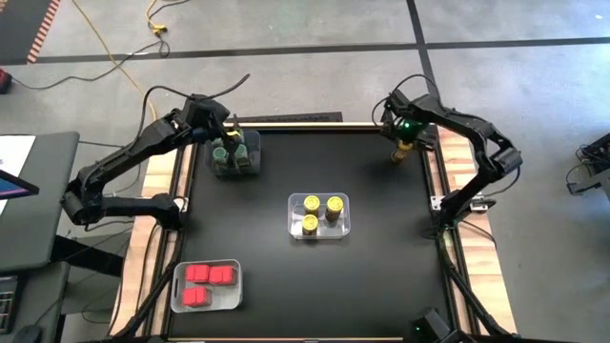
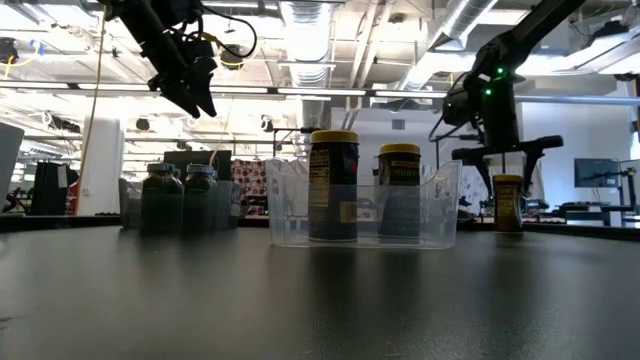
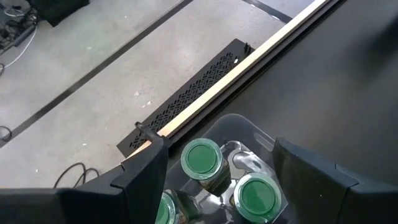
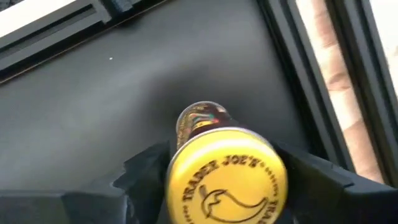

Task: Sort spices by type
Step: Put the yellow seasoning bottle into the transparent bin

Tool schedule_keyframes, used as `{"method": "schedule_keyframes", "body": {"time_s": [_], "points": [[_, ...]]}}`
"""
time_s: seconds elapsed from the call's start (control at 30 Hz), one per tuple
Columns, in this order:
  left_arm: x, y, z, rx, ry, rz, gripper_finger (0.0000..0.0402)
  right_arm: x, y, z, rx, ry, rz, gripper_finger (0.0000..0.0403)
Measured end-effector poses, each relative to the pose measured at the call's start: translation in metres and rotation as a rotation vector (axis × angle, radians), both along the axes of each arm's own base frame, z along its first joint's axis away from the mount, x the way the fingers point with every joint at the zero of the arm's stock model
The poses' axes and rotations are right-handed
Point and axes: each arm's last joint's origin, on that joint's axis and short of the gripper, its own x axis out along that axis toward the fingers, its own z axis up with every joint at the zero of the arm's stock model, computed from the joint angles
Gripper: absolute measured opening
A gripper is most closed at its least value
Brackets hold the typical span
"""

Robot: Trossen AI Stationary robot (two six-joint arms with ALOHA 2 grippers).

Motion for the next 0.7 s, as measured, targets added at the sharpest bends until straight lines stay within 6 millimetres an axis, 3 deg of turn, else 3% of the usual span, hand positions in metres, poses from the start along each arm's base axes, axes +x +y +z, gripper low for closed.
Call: {"method": "schedule_keyframes", "body": {"time_s": [0.3,0.57,0.7], "points": [[0.000,0.000,0.000,0.000,-0.001,0.000,0.0277,0.000,0.000,0.000,0.005,0.004,0.005,0.0247],[0.000,0.000,0.000,-0.002,-0.004,0.003,0.0277,0.004,0.004,0.001,0.012,0.014,0.090,0.0246],[0.000,0.000,0.000,-0.002,-0.005,0.004,0.0277,0.006,0.010,0.013,-0.038,-0.014,0.147,0.0246]]}}
